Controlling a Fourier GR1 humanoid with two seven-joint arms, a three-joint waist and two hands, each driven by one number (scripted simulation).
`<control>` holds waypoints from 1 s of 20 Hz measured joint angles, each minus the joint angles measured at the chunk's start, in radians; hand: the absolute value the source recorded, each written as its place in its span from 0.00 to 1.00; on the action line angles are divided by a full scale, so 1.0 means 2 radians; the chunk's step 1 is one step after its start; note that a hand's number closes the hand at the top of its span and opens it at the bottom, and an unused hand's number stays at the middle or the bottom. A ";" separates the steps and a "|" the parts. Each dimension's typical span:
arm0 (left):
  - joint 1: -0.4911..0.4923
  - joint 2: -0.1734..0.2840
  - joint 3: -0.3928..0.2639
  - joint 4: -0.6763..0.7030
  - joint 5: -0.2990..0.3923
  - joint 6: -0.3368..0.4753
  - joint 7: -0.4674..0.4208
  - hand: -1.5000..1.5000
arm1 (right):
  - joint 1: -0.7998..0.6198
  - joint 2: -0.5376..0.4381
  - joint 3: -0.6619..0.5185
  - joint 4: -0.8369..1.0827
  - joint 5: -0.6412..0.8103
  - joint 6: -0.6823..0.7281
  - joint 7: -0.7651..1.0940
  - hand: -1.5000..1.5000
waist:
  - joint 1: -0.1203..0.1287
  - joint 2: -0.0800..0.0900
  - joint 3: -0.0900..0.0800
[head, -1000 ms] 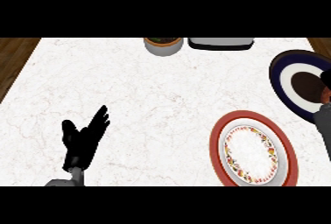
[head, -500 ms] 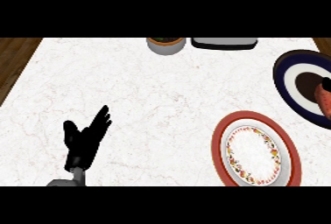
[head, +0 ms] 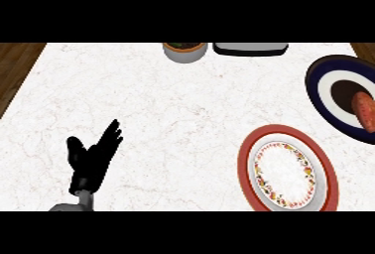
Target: Pick the sweet potato from the plate and place it in the plate
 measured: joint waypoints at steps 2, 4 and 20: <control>0.006 0.000 0.000 -0.001 -0.001 0.000 -0.004 0.50 | 0.012 0.007 -0.030 -0.011 -0.041 0.015 -0.047 0.00 | -0.002 -0.001 0.000; 0.001 0.000 0.003 0.000 0.001 0.002 0.001 0.50 | 0.029 0.018 -0.059 -0.022 -0.083 0.043 -0.099 0.00 | -0.006 -0.002 -0.001; 0.003 -0.004 0.011 0.010 -0.007 0.002 0.000 0.50 | 0.166 0.081 -0.121 0.019 -0.230 0.301 -0.361 0.00 | -0.014 -0.009 -0.006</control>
